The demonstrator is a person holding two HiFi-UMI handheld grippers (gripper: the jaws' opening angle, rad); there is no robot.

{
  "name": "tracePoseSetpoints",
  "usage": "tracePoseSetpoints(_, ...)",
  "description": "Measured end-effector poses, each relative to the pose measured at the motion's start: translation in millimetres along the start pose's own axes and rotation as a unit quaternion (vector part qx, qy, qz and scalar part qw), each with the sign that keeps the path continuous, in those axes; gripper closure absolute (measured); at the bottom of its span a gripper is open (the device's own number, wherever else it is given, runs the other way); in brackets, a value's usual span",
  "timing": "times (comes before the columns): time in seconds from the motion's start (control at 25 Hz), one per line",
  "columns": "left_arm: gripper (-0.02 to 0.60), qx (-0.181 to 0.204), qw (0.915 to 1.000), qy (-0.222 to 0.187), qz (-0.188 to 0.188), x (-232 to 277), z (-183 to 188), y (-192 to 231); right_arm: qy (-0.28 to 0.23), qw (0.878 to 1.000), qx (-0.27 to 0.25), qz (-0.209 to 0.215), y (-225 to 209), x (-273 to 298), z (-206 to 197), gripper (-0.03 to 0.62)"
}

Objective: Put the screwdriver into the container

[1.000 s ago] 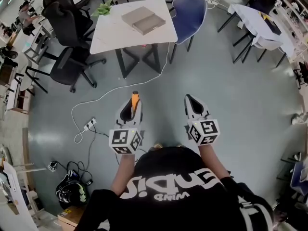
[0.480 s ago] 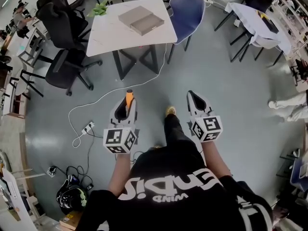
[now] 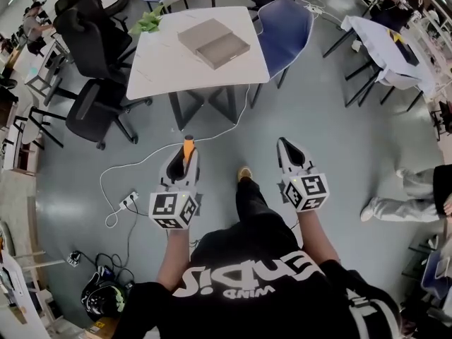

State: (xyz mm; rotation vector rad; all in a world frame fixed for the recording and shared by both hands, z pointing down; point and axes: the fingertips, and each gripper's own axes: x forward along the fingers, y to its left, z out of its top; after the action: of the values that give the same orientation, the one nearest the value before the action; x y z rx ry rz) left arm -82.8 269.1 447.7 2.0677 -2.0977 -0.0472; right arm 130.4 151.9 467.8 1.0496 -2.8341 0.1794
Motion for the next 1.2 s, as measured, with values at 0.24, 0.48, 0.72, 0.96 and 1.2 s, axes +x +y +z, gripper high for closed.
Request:
tracePoseSetpoints(0.24, 0.463, -0.005, 1.0000, 0.004, 0.007, 89, 25, 27, 0.009, 1.000, 0.000, 0.006, -53, 80, 26, 0.581)
tracePoseSetpoints(0.48, 0.463, -0.013, 0.9997, 0.007, 0.020, 177, 51, 45, 0.015, 1.000, 0.000, 0.024, -105, 156, 57, 0.580)
tracePoseSetpoints(0.72, 0.463, -0.017, 0.9992, 0.005, 0.036, 244, 70, 59, 0.018, 0.999, 0.002, 0.051, -141, 218, 72, 0.581)
tracePoseSetpoints(0.96, 0.463, -0.010, 0.9992, 0.001, 0.040, 289, 85, 66, 0.015, 0.997, 0.007, 0.073, -159, 259, 81, 0.581)
tracePoseSetpoints(1.2, 0.463, 0.005, 0.9994, 0.004, 0.033, 325, 94, 77, 0.017, 0.997, 0.010, 0.080, -169, 286, 83, 0.580)
